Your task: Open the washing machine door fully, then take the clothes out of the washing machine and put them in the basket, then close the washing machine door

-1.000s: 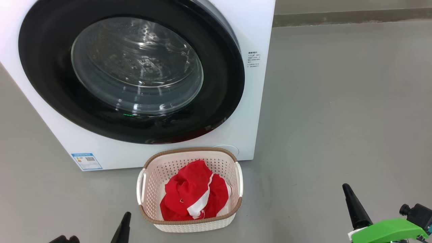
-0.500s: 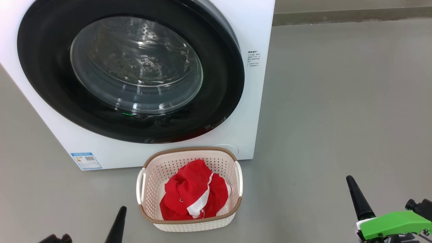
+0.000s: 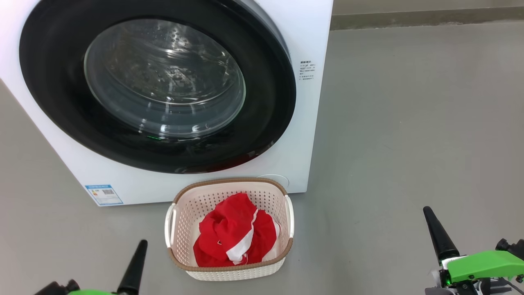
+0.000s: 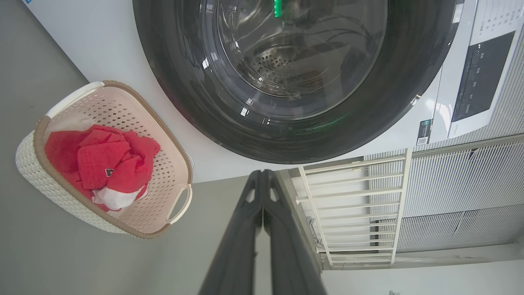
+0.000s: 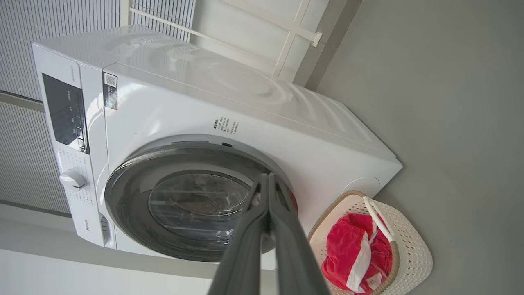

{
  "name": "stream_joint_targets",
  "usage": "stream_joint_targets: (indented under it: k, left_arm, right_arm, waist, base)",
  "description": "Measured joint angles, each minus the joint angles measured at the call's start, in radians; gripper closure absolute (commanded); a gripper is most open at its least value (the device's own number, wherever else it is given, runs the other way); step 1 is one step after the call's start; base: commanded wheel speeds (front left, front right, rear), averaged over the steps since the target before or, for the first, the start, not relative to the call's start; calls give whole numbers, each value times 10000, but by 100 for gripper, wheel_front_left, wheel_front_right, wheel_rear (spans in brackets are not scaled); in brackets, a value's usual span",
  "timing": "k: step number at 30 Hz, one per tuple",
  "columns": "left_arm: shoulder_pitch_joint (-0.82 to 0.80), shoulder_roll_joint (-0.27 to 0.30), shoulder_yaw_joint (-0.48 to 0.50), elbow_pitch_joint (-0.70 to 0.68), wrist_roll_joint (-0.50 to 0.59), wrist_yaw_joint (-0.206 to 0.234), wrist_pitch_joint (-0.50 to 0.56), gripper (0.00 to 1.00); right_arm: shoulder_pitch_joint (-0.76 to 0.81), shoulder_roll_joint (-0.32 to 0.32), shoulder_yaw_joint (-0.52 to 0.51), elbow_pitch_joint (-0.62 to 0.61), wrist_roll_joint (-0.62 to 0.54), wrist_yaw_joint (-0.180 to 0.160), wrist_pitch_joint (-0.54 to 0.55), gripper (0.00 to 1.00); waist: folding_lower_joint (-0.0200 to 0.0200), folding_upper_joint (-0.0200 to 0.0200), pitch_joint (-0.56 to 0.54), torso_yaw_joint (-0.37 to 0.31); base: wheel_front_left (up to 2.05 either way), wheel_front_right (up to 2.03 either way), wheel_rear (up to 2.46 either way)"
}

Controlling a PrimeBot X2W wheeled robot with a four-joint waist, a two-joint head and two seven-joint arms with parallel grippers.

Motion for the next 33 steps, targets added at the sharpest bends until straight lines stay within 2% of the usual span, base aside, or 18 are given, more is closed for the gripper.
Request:
stream_joint_targets:
  k: [22,33]
  left_arm:
    - [-432,-242,736,203,-2144,-596,520,100]
    - [-456,-286,786,217,-2209,-600,575,100]
  right_arm:
    - [-423,-25,-297,17,2336,-4,529,100]
    - [-524,-23,-362,17,2380,-13,554,100]
  waist:
    - [0,-1,49,-19]
    - [0,0,49,-19]
  base:
    - [0,0,0]
    - [0,0,0]
